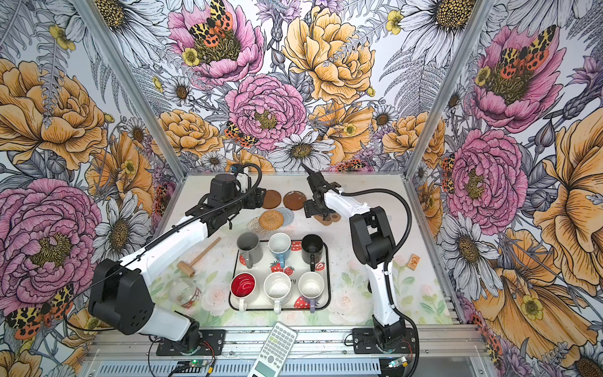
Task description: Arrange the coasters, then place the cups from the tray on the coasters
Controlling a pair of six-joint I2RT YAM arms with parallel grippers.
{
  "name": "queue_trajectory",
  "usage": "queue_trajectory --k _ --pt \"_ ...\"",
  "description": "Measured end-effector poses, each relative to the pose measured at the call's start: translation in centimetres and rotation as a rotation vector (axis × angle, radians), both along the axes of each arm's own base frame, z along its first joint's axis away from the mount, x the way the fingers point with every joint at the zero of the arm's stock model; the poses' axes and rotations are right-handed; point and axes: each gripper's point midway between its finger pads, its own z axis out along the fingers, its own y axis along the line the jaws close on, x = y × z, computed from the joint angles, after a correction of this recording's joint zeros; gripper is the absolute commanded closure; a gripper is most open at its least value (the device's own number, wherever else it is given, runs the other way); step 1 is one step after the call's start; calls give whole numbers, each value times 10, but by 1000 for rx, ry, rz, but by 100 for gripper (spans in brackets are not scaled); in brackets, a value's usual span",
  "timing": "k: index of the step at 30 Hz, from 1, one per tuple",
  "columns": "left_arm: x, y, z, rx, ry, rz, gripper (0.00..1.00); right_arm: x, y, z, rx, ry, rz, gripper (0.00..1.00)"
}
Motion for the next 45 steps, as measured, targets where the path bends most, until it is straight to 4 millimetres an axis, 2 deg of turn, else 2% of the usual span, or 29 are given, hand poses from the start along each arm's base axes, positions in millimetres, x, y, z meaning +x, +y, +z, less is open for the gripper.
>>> queue_trajectory --k 8,16,21,28,29,34,45 --pt "0 -3 0 0 10 -11 18 0 -11 -32 -63 42 -22 14" --pt "-1 -6 -2 2 15 -18 18 2 -18 -32 -80 42 -34 14" --pt "-3 -9 -4 4 19 -25 18 6 -37 -33 -76 43 -61 14" --pt "-5 -15 -7 8 26 -39 17 1 -64 -33 -85 64 -68 14" --pt "-5 -17 -7 9 27 -43 17 0 -68 -33 -86 66 -67 18" --pt "-8 -24 -8 12 28 -56 17 -1 -83 -33 -90 79 -46 16" --pt "-11 -30 -8 22 23 -59 17 -8 -94 -30 -77 115 0 15"
